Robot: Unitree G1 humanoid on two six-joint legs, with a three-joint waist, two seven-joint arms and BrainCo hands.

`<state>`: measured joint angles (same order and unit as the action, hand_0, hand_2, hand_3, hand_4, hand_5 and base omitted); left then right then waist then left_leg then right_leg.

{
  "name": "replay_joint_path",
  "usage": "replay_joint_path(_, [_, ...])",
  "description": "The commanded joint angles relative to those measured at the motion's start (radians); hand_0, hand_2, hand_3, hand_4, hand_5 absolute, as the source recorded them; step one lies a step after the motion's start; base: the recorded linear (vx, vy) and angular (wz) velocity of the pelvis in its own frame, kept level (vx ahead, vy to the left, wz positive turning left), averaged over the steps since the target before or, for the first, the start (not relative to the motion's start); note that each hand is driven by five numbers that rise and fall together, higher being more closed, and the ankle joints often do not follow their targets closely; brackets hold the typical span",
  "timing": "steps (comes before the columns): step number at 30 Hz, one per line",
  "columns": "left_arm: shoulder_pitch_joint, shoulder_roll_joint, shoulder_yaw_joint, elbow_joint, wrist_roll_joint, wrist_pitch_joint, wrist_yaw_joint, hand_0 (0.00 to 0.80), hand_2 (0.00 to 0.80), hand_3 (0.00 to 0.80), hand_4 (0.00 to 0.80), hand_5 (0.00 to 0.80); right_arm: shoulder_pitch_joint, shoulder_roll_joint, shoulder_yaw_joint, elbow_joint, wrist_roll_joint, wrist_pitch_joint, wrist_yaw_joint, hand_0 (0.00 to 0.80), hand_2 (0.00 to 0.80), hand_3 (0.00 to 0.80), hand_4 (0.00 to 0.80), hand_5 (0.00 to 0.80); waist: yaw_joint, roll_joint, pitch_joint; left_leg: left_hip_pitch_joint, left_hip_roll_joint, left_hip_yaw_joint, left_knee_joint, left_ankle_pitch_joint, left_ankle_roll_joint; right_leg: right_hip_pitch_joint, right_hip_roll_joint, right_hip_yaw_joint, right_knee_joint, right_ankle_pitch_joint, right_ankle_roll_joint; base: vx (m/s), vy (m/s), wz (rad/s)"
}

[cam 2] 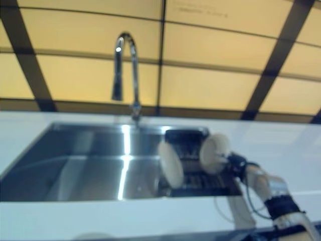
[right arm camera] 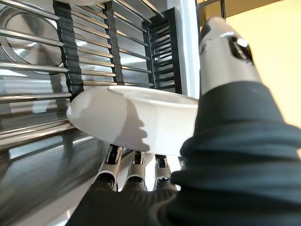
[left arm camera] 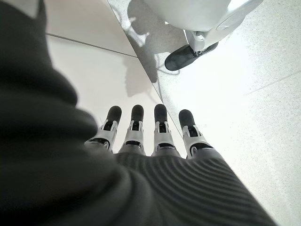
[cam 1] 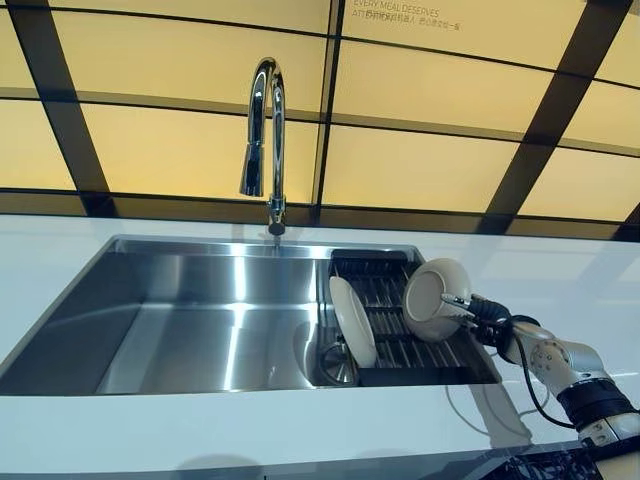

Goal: Take plates into dishwasher

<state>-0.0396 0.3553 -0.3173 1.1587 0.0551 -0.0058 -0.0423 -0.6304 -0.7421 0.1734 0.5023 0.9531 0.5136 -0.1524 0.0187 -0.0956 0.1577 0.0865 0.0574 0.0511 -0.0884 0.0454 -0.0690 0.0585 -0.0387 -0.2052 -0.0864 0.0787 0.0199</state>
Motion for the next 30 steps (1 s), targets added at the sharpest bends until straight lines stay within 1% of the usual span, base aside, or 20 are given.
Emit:
replay_joint_path(1, [-0.053, 0.023, -0.06, -0.004, -0.009, 0.002, -0.002, 0.0, 0.0, 0.0, 0.0, 0.0, -0.128, -0.001, 0.029, 0.08, -0.047, -0.01, -0.053, 0.0, 0.0, 0.0, 0.0, 0.0, 0.035, -0.015, 0.017, -0.009, -0.058, 0.055, 0.009, -0.065, 0.061, 0.009, -0.011, 0.03, 0.026, -0.034, 0.07, 0.0, 0.0, 0.0])
replay_joint_path(6, [-0.061, 0.021, -0.073, -0.016, -0.019, 0.013, -0.002, 0.0, 0.0, 0.0, 0.0, 0.0, -0.184, 0.003, 0.048, 0.131, -0.059, -0.008, -0.076, 0.0, 0.0, 0.0, 0.0, 0.0, 0.044, -0.014, 0.023, -0.013, -0.058, 0.054, 0.012, -0.065, 0.061, 0.008, -0.011, 0.029, 0.029, -0.035, 0.069, 0.0, 0.0, 0.0])
replay_joint_path(7, [-0.063, 0.021, -0.075, -0.019, -0.021, 0.017, -0.002, 0.0, 0.0, 0.0, 0.0, 0.0, -0.193, 0.003, 0.05, 0.137, -0.06, -0.004, -0.08, 0.097, 0.097, 0.097, 0.097, 0.097, 0.046, -0.014, 0.025, -0.014, -0.058, 0.053, 0.012, -0.064, 0.061, 0.008, -0.012, 0.028, 0.029, -0.034, 0.069, 0.0, 0.0, 0.0])
replay_joint_path(9, [-0.069, 0.022, -0.079, -0.02, -0.023, 0.022, -0.002, 0.0, 0.0, 0.0, 0.0, 0.0, -0.212, 0.003, 0.053, 0.163, -0.068, -0.007, -0.077, 0.248, 0.248, 0.248, 0.248, 0.248, 0.05, -0.015, 0.028, -0.014, -0.057, 0.051, 0.012, -0.064, 0.061, 0.008, -0.011, 0.027, 0.031, -0.034, 0.069, 0.0, 0.0, 0.0])
replay_joint_path(12, [-0.069, 0.023, -0.078, -0.016, -0.021, 0.021, -0.003, 0.0, 0.0, 0.0, 0.0, 0.0, -0.227, 0.001, 0.055, 0.183, -0.075, -0.006, -0.073, 0.373, 0.373, 0.373, 0.373, 0.373, 0.054, -0.016, 0.031, -0.015, -0.058, 0.048, 0.013, -0.064, 0.061, 0.008, -0.011, 0.025, 0.032, -0.034, 0.069, 0.0, 0.0, 0.0])
replay_joint_path(13, [-0.07, 0.023, -0.079, -0.016, -0.021, 0.021, -0.003, 0.0, 0.0, 0.0, 0.0, 0.0, -0.233, -0.002, 0.056, 0.192, -0.076, -0.007, -0.07, 0.445, 0.445, 0.445, 0.445, 0.445, 0.055, -0.016, 0.031, -0.015, -0.057, 0.047, 0.013, -0.064, 0.061, 0.008, -0.012, 0.025, 0.032, -0.034, 0.069, 0.001, 0.008, 0.04])
replay_joint_path(17, [-0.067, 0.028, -0.084, -0.016, -0.024, 0.017, -0.003, 0.0, 0.0, 0.0, 0.0, 0.0, -0.242, -0.013, 0.053, 0.214, -0.087, -0.008, -0.054, 0.493, 0.493, 0.493, 0.493, 0.493, 0.059, -0.017, 0.032, -0.016, -0.058, 0.044, 0.013, -0.064, 0.061, 0.008, -0.012, 0.023, 0.032, -0.033, 0.07, 0.0, 0.003, 0.02])
replay_joint_path(18, [-0.068, 0.027, -0.082, -0.014, -0.022, 0.016, -0.003, 0.0, 0.0, 0.0, 0.0, 0.0, -0.242, -0.013, 0.052, 0.218, -0.092, -0.01, -0.051, 0.552, 0.552, 0.552, 0.552, 0.552, 0.059, -0.018, 0.032, -0.016, -0.058, 0.044, 0.013, -0.064, 0.061, 0.007, -0.012, 0.022, 0.033, -0.033, 0.07, 0.0, 0.0, 0.0])
replay_joint_path(19, [-0.068, 0.028, -0.081, -0.012, -0.021, 0.014, -0.003, 0.0, 0.0, 0.0, 0.0, 0.0, -0.242, -0.012, 0.052, 0.22, -0.094, -0.012, -0.048, 0.571, 0.571, 0.571, 0.571, 0.571, 0.059, -0.018, 0.032, -0.016, -0.058, 0.043, 0.012, -0.064, 0.062, 0.007, -0.012, 0.022, 0.033, -0.033, 0.069, 0.0, 0.0, 0.0])
replay_joint_path(21, [-0.068, 0.026, -0.081, -0.01, -0.019, 0.013, -0.002, 0.0, 0.0, 0.0, 0.0, 0.0, -0.24, -0.01, 0.053, 0.222, -0.099, -0.014, -0.045, 0.637, 0.637, 0.637, 0.637, 0.637, 0.06, -0.019, 0.031, -0.016, -0.058, 0.043, 0.012, -0.063, 0.062, 0.007, -0.012, 0.022, 0.032, -0.033, 0.069, 0.0, 0.0, 0.0])
replay_joint_path(22, [-0.069, 0.027, -0.082, -0.012, -0.02, 0.015, -0.002, 0.0, 0.0, 0.0, 0.0, 0.0, -0.239, -0.011, 0.053, 0.222, -0.102, -0.018, -0.043, 0.687, 0.687, 0.687, 0.687, 0.687, 0.06, -0.019, 0.031, -0.016, -0.057, 0.043, 0.012, -0.063, 0.062, 0.007, -0.012, 0.021, 0.032, -0.033, 0.069, 0.0, 0.0, 0.0])
replay_joint_path(24, [-0.069, 0.025, -0.086, -0.013, -0.021, 0.015, -0.001, 0.0, 0.0, 0.0, 0.0, 0.0, -0.236, -0.01, 0.051, 0.221, -0.109, -0.02, -0.041, 0.75, 0.75, 0.75, 0.75, 0.75, 0.059, -0.018, 0.031, -0.017, -0.058, 0.043, 0.012, -0.063, 0.061, 0.006, -0.013, 0.022, 0.033, -0.033, 0.069, 0.0, 0.0, 0.0])
replay_joint_path(25, [-0.07, 0.026, -0.088, -0.014, -0.025, 0.016, 0.0, 0.0, 0.0, 0.0, 0.0, 0.0, -0.238, -0.008, 0.052, 0.223, -0.114, -0.023, -0.039, 0.8, 0.8, 0.8, 0.8, 0.8, 0.059, -0.018, 0.032, -0.018, -0.058, 0.043, 0.012, -0.063, 0.062, 0.005, -0.013, 0.022, 0.034, -0.033, 0.069, 0.0, 0.0, 0.0])
replay_joint_path(30, [-0.074, 0.028, -0.088, -0.017, -0.027, 0.018, 0.0, 0.0, 0.0, 0.0, 0.0, 0.0, -0.241, -0.008, 0.055, 0.223, -0.117, -0.034, -0.033, 0.8, 0.8, 0.8, 0.8, 0.8, 0.06, -0.017, 0.038, -0.02, -0.059, 0.041, 0.012, -0.061, 0.063, 0.001, -0.014, 0.022, 0.037, -0.032, 0.068, 0.0, 0.0, 0.0])
